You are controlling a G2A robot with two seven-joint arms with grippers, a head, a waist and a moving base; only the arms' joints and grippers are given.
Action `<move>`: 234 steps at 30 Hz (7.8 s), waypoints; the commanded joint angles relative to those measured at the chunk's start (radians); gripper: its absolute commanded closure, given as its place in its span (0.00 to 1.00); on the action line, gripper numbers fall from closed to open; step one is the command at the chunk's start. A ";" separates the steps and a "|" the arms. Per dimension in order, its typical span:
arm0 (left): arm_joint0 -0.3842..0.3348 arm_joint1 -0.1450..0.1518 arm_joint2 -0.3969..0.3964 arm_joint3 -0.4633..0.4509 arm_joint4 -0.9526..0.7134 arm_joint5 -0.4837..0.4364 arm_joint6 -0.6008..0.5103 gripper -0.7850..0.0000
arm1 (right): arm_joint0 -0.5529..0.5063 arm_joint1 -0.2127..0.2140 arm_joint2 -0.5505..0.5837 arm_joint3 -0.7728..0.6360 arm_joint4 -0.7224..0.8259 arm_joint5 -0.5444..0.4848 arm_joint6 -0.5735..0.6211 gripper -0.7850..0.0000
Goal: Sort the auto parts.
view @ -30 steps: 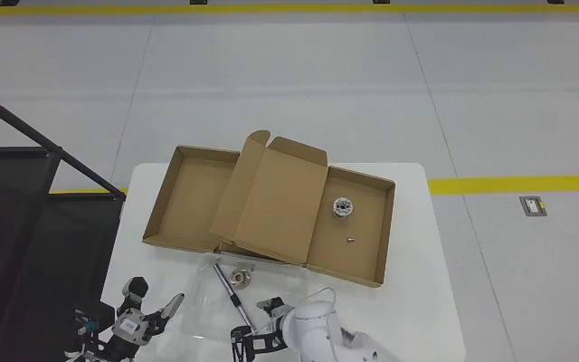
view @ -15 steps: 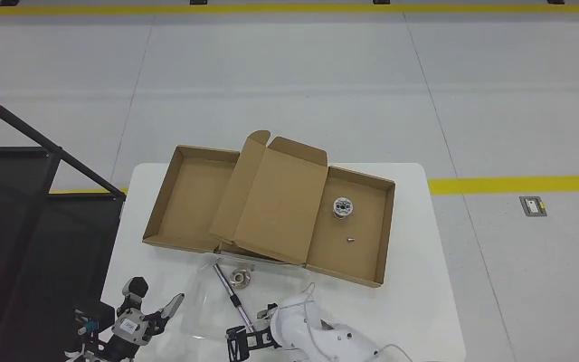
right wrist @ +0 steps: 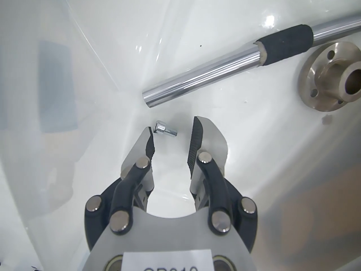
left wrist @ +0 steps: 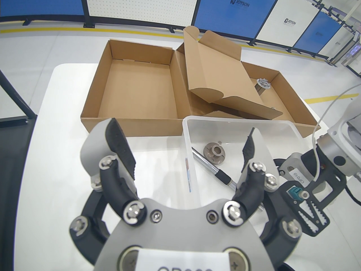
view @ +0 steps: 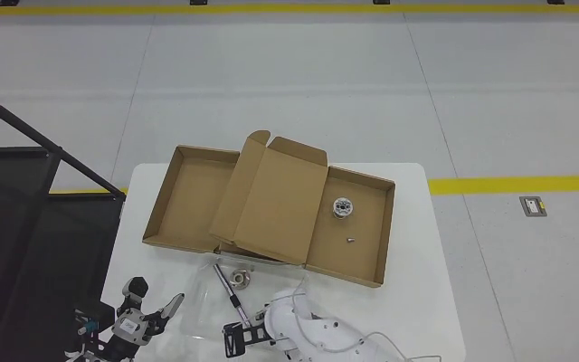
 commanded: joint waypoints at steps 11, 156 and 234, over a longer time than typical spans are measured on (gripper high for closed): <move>0.000 0.000 0.000 0.000 0.000 0.000 0.000 0.00 | 0.009 -0.013 0.005 0.016 -0.018 0.002 -0.034 1.00; -0.067 0.064 0.021 -0.463 0.868 -0.278 -0.113 0.00 | -0.910 0.403 0.955 -0.716 -0.542 -0.003 -1.659 0.00; -0.949 0.245 1.010 0.182 1.798 -0.538 0.147 0.50 | -0.868 0.446 1.010 -0.609 -0.473 -0.090 -1.939 0.00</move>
